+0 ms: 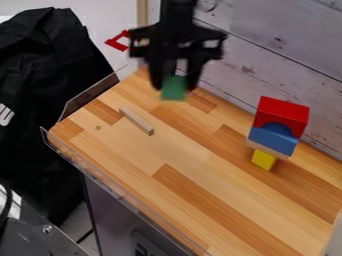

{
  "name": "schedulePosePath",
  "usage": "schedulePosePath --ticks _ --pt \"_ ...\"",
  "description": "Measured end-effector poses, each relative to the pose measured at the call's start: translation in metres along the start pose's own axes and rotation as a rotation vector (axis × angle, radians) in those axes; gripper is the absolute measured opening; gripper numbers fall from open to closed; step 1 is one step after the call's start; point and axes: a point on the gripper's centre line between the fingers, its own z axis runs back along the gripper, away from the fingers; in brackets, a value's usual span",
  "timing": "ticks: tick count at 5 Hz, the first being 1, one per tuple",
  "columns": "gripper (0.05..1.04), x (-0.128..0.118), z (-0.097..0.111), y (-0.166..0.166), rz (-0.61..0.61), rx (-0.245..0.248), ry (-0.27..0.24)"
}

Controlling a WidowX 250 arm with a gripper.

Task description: Take the green cube off of the red arch to the left side of the table

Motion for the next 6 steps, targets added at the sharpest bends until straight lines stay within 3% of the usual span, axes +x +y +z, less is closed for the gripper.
schedulePosePath --ticks 1,2,4,5,6 --pt "0.552 0.004 -0.012 0.003 0.247 0.037 -0.072" --pt "0.552 -0.001 -0.029 -0.014 0.354 0.042 -0.063" --pt "0.552 0.017 -0.036 -0.048 0.387 -0.053 -0.048" --pt "0.552 0.023 -0.042 -0.053 0.410 -0.079 -0.039" --pt "0.552 0.027 -0.049 -0.049 0.468 -0.072 -0.032"
